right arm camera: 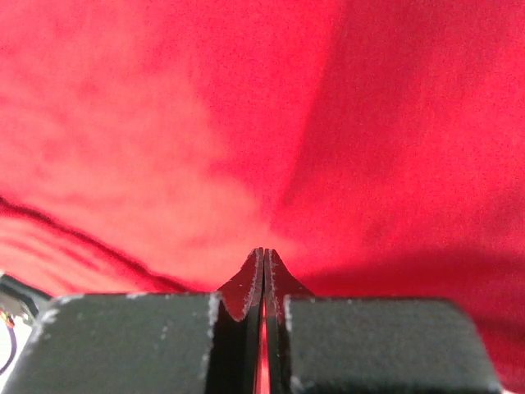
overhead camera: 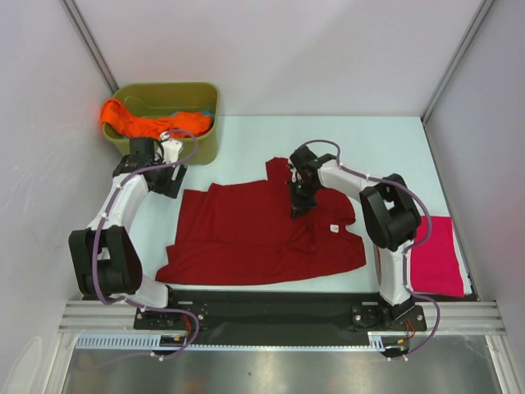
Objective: Fold and stack the t-shirts
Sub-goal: Fold the tshirt
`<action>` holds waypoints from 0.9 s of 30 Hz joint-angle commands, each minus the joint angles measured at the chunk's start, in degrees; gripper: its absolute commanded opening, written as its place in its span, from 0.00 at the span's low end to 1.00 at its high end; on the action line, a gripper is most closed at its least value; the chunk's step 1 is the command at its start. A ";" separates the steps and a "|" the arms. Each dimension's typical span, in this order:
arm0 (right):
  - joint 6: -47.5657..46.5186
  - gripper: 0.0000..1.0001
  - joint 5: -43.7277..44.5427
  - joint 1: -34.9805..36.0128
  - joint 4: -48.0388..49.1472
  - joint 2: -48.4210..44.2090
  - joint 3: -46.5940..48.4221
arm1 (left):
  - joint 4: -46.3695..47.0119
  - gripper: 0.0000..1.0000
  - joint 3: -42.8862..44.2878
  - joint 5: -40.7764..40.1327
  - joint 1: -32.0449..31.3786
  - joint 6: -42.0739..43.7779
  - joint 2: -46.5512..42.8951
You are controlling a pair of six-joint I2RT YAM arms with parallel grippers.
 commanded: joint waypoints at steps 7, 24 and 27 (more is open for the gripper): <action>1.44 0.15 4.84 -10.01 -4.41 -10.42 1.86 | -4.95 0.75 6.68 6.27 -6.71 -2.04 -0.96; 11.46 0.57 13.73 -23.67 1.65 -33.55 -37.36 | 6.19 0.79 8.28 -7.70 -11.24 -8.55 14.93; 12.35 0.55 13.81 -23.40 2.97 -33.99 -39.12 | 8.83 0.78 7.04 -8.59 -9.39 -8.29 18.19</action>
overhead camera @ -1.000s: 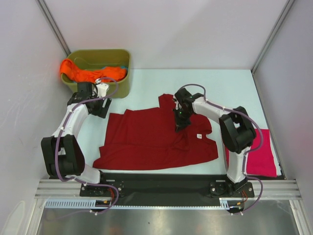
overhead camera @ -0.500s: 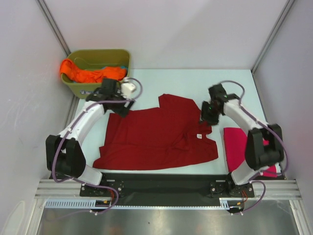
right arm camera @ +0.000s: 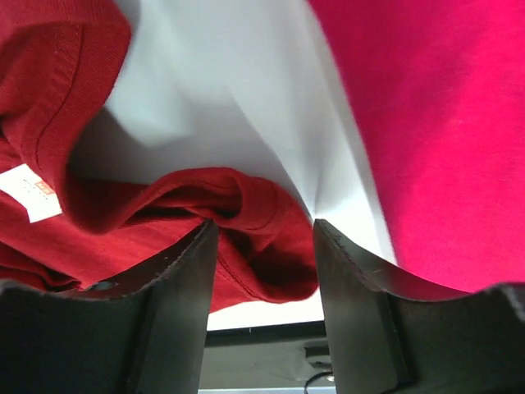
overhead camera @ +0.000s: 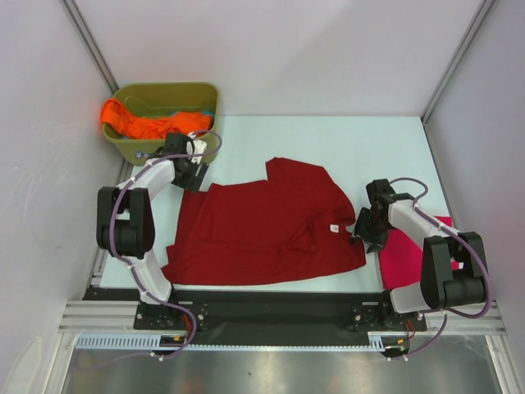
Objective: Fold and stack the t-shirts
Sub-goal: Fold the tshirt
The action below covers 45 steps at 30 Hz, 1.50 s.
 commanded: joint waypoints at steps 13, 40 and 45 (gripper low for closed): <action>4.97 0.20 -0.38 0.31 6.24 -0.59 -4.50 | 7.15 0.32 -2.78 0.44 0.69 0.12 8.45; 16.31 0.09 5.34 0.14 -5.62 -11.84 -7.84 | 17.18 0.03 -0.07 -9.67 7.28 9.28 8.80; 17.55 0.48 6.92 0.66 -8.17 -15.97 -4.68 | 15.51 0.49 -1.03 -6.25 6.58 8.31 5.29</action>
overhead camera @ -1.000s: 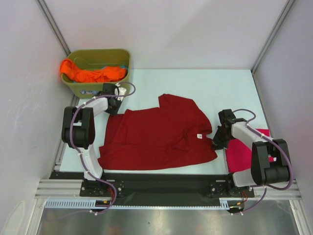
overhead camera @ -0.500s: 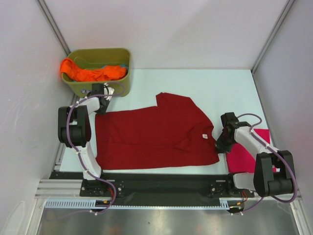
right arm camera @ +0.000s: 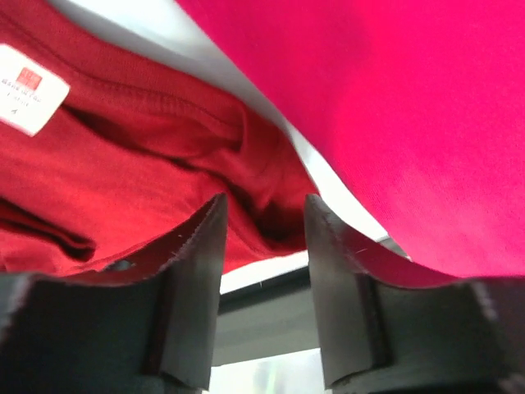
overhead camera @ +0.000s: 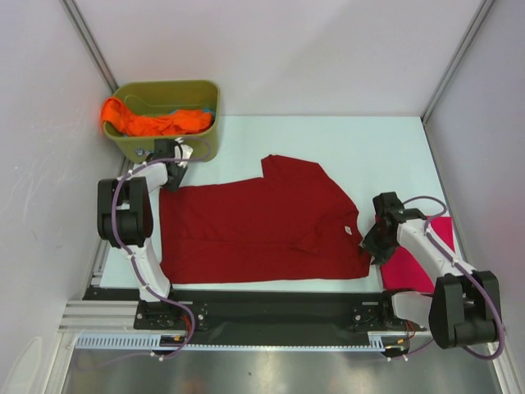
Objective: Fold and stack the t-shirts
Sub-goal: Fold the tshirt
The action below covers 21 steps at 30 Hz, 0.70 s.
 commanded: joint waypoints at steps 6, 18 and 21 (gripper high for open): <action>-3.35 0.49 7.13 6.80 -4.56 -5.93 13.34 | -3.25 0.66 -0.07 9.17 -1.95 -3.24 -12.83; -9.33 0.13 -14.04 7.61 13.81 -1.45 4.75 | -27.24 0.63 -3.51 31.22 -24.17 6.59 -31.21; -8.72 0.00 -15.90 6.91 16.26 -1.45 0.10 | -28.75 0.63 -2.19 36.75 -33.28 7.57 -31.22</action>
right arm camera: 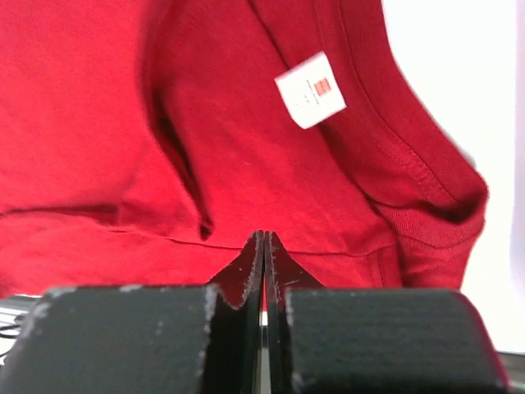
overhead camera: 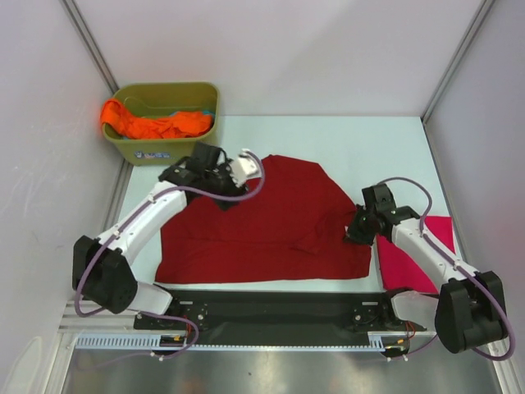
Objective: Fold and stack the t-shirts
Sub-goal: Fold the tshirt
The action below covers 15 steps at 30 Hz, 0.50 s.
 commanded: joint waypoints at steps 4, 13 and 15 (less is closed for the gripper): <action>1.02 0.00 -6.44 -2.24 6.95 0.36 -7.93 | -5.14 0.57 5.11 12.04 -17.10 2.47 5.67; 6.63 0.00 -6.45 -2.86 10.30 -0.16 -14.09 | 6.45 0.46 9.25 14.86 -35.48 0.02 20.27; 7.17 0.00 -5.13 -3.03 8.63 -1.21 -14.89 | 9.61 0.45 10.39 14.94 -36.98 -2.18 23.52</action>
